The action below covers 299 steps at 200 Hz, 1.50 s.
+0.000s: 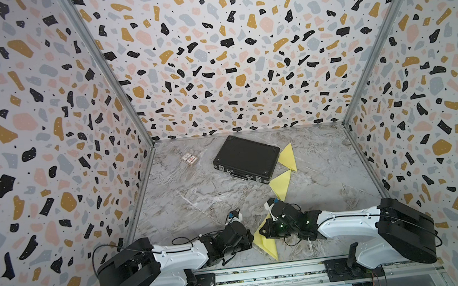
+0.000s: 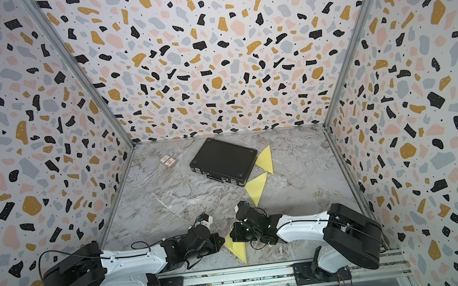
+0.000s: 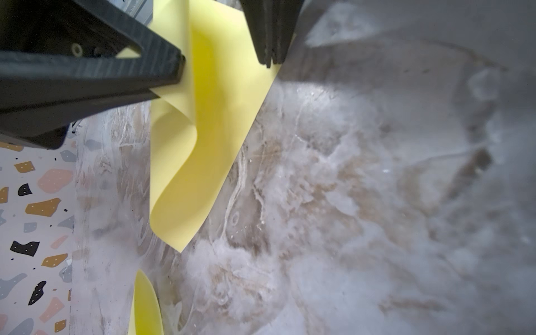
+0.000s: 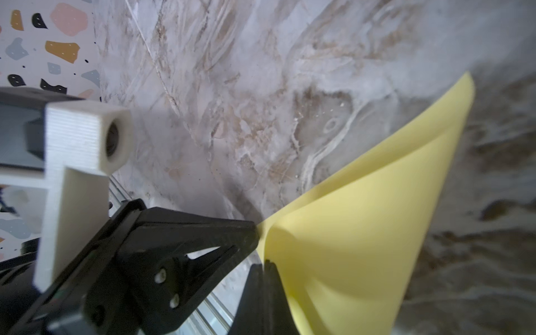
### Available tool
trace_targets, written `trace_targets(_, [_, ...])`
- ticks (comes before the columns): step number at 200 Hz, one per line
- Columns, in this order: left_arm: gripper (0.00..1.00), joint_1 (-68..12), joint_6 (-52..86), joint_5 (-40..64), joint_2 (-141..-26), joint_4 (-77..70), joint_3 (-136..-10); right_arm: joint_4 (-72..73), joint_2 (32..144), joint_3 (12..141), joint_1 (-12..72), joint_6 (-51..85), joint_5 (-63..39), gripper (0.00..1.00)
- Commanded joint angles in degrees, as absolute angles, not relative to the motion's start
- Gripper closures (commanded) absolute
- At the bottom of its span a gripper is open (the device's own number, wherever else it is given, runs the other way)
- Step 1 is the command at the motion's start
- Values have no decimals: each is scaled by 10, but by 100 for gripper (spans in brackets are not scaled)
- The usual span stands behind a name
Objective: Fold the square paper diagonally
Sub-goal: Fold the paper at the center of the board.
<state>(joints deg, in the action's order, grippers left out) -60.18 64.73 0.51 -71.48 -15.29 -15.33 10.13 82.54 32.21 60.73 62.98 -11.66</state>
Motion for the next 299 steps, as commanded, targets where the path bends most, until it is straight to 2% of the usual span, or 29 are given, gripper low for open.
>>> trace_targets(1, [100,-605,642,0,-730,-96,-133,91,829,334,609,621,-103,100])
trace_targets(299, [100,-605,647,-5,-709,-79,-125,118,881,347,637,635,-105,100])
